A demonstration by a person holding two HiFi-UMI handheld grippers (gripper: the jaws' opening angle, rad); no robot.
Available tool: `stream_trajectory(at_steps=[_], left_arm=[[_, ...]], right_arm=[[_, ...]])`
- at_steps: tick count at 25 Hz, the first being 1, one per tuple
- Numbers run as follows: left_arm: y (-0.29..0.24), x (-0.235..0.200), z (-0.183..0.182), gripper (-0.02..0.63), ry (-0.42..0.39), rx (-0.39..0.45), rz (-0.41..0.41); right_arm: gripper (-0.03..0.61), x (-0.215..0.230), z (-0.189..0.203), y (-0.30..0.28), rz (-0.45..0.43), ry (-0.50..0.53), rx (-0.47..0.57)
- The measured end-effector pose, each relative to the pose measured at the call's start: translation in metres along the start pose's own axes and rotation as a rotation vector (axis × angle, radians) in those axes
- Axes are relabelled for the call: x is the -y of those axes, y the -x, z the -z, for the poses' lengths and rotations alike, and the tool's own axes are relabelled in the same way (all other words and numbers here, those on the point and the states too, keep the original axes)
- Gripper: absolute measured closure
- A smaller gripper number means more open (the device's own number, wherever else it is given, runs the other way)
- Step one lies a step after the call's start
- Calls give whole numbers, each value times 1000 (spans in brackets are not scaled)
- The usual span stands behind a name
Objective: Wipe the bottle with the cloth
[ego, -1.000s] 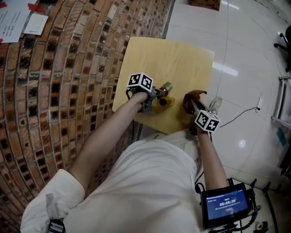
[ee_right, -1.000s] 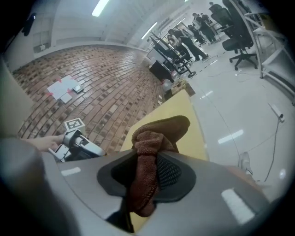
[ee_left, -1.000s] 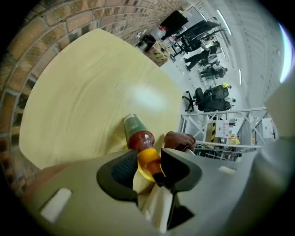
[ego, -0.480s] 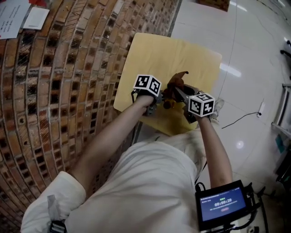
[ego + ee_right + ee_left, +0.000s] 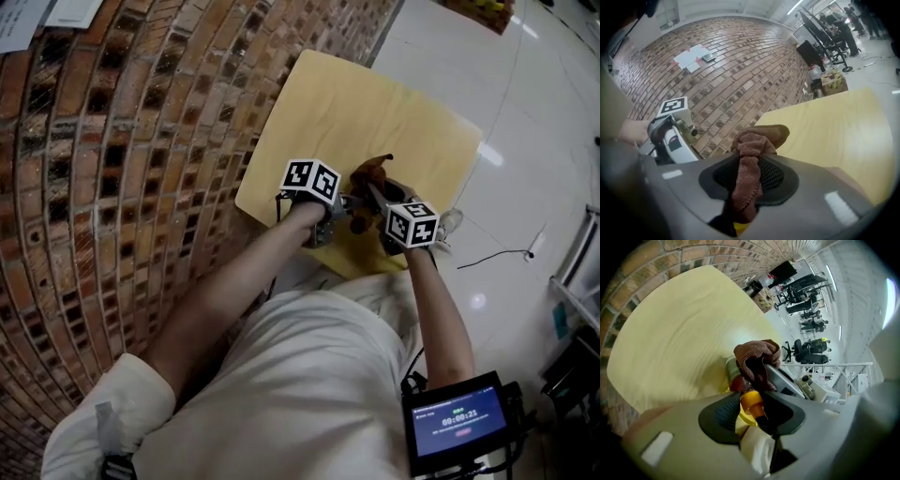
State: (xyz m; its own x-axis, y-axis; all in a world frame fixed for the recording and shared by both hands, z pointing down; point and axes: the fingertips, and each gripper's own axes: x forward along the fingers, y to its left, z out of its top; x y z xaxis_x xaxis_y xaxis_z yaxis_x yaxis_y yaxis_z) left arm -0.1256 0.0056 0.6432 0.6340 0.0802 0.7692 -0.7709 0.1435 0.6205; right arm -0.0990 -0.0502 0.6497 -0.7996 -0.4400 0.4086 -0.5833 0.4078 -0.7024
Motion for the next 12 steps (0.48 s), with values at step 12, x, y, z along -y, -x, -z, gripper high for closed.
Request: stream_trajectory(at_steps=[12], left_arm=[[2,-1,-1,442,108,34,70]], right_arm=[[483,65,13,-38,180,137,-173]])
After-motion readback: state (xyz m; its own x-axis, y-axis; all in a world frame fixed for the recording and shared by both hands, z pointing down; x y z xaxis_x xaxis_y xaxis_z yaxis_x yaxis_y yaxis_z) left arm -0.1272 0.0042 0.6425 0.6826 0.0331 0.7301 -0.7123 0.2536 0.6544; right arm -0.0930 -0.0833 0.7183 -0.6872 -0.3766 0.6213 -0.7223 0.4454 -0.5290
